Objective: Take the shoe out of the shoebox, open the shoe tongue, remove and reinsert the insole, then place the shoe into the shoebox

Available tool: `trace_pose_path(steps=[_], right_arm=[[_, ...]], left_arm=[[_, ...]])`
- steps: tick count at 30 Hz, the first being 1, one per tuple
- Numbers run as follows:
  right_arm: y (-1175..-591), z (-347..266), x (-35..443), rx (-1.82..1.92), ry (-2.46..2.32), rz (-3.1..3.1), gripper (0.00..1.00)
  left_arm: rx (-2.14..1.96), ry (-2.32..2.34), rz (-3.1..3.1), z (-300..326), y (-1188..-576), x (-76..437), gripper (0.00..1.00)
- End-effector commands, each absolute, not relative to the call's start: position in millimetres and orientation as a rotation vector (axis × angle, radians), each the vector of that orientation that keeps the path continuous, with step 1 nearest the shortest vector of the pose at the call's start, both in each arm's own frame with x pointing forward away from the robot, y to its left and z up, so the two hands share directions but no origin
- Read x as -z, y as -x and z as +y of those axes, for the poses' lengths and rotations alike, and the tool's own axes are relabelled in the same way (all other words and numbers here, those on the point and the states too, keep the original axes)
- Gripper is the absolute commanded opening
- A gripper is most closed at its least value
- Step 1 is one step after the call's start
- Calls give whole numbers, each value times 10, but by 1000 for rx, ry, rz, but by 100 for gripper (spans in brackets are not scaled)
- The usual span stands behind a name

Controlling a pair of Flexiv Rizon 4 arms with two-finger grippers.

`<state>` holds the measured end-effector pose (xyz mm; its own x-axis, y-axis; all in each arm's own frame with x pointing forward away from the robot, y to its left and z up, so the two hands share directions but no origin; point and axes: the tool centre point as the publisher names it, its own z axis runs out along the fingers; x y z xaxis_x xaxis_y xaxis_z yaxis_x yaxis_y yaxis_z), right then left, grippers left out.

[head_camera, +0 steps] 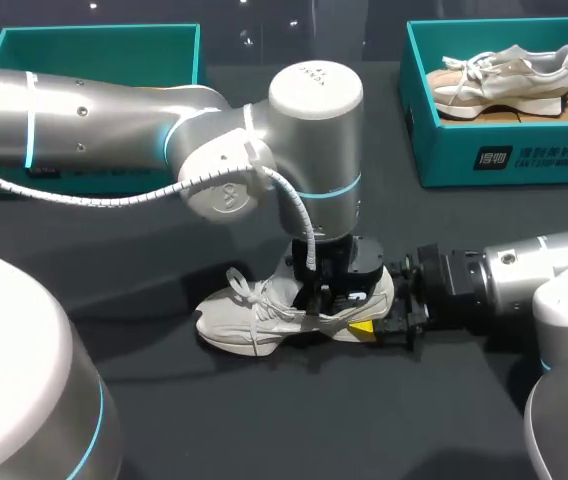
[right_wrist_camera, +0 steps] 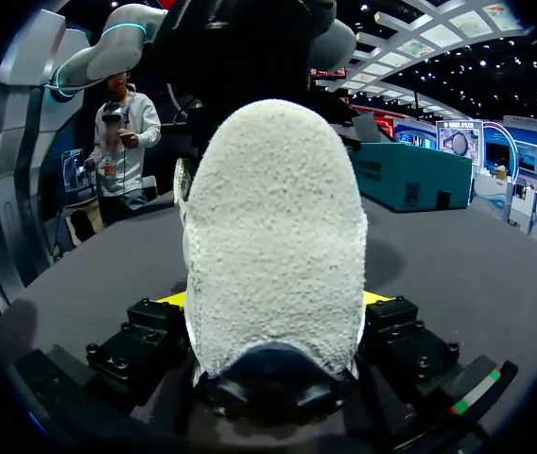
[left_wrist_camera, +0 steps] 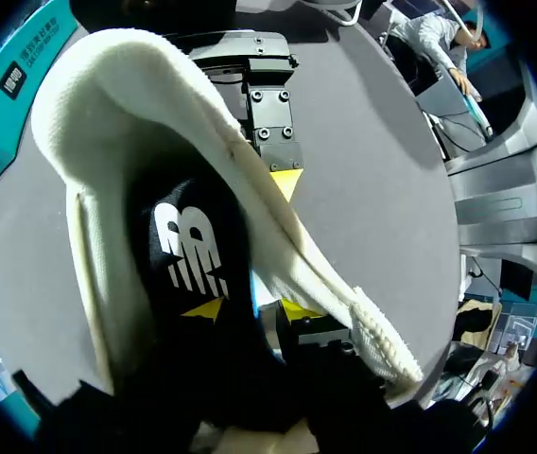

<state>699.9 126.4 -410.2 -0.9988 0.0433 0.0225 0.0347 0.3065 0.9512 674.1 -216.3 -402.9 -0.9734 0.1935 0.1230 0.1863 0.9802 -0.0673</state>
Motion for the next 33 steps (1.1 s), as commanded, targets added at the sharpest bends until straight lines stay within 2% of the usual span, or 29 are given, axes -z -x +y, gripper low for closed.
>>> trace_pose_path(steps=[1, 3, 4, 17, 33], right_arm=[[-6992, 1282, 4106, -1841, -80, 2536, 0], [-6992, 1282, 4106, -1841, -80, 2536, 0], [-6992, 1282, 4106, -1841, -80, 2536, 0], [-6992, 1282, 4106, -1841, -80, 2536, 0], [-6992, 1282, 4106, -1841, -80, 2536, 0]], left_arm=[[-25, 277, -3103, -2192, -6634, 4290, 27], [-8, 245, -3143, -2191, -6677, 4343, 14], [-3, 226, -3159, -2189, -6705, 4358, 0], [-212, -18, -3123, -1982, -7065, 4017, 0], [-583, 20, -2921, -1996, -6968, 3483, 0]])
